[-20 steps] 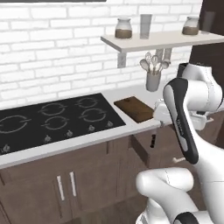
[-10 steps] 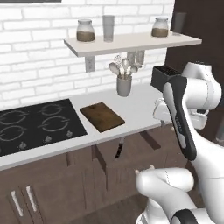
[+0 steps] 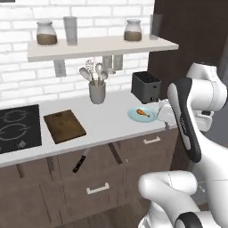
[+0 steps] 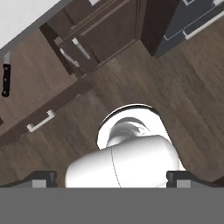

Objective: Pick up the knife from the drawer and place it on the cutting board. Then place the meat from the plate to the cutting board.

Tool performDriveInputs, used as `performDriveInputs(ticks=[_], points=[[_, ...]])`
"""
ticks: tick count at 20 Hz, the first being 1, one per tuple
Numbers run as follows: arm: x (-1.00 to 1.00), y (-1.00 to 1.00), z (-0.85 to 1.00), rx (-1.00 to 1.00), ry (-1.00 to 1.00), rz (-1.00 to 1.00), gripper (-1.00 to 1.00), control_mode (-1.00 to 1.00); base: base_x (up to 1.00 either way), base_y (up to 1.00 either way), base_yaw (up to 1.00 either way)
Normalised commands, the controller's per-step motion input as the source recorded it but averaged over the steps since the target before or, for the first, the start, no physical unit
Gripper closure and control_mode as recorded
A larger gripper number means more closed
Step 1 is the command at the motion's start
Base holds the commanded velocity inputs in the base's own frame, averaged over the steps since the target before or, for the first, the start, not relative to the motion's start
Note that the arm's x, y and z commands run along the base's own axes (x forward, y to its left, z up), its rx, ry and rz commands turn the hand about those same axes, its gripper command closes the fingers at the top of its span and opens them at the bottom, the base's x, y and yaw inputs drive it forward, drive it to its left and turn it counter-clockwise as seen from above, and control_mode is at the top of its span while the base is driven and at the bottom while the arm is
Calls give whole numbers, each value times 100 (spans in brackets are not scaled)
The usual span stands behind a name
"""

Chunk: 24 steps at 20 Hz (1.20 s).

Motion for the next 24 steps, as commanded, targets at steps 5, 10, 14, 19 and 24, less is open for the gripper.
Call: performDriveInputs(ticks=[5, 10, 14, 19, 24], points=[[0, 0, 0, 0, 0, 0, -100, 100, 27, -65, 31], [0, 0, 0, 0, 0, 0, -100, 100, 29, -23, 26], [0, 0, 0, 0, 0, 0, -100, 100, 48, -3, 23], [0, 0, 0, 0, 0, 0, -100, 100, 31, -46, 30], [0, 0, 0, 0, 0, 0, -100, 100, 32, -38, 32]])
